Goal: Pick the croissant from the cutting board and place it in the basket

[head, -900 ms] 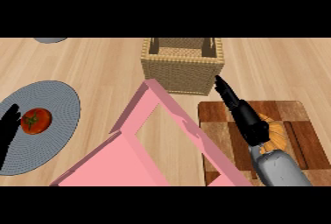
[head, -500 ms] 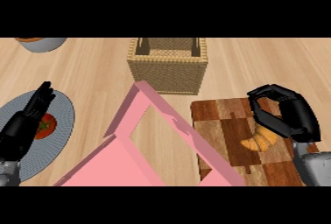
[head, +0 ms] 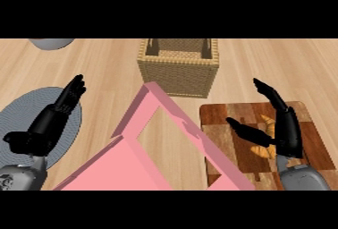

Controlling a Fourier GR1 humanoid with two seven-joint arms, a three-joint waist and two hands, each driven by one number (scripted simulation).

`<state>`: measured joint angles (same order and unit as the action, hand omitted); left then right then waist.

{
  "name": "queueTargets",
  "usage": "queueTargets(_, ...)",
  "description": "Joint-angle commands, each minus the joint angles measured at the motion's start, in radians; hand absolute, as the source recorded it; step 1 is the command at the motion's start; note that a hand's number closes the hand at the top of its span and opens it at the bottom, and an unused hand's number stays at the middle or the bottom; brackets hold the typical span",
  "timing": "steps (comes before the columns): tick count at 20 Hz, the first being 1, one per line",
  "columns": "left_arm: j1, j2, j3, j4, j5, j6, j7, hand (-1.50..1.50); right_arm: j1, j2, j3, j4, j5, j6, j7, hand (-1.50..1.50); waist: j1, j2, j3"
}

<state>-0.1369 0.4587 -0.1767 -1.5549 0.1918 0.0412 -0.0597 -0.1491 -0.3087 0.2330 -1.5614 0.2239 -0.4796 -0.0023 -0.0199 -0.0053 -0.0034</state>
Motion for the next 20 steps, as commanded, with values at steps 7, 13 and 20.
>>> queueTargets(7, -0.003, -0.019, -0.013, -0.001, -0.015, 0.011, 0.023, 0.00, -0.055, -0.340, -0.055, -0.159, 0.374, 0.153, 0.625, -1.50, -0.025, -0.014, -0.010)
queueTargets(13, -0.005, -0.013, -0.014, -0.009, -0.020, -0.001, 0.022, 0.00, -0.048, -0.426, 0.045, -0.341, 0.235, 0.562, 0.915, -1.50, -0.008, -0.011, -0.006)
queueTargets(20, -0.010, -0.010, 0.017, -0.004, -0.004, -0.021, 0.023, 0.00, -0.072, -0.533, -0.135, -0.653, -0.162, 0.828, 1.241, -1.50, -0.013, -0.007, 0.000)
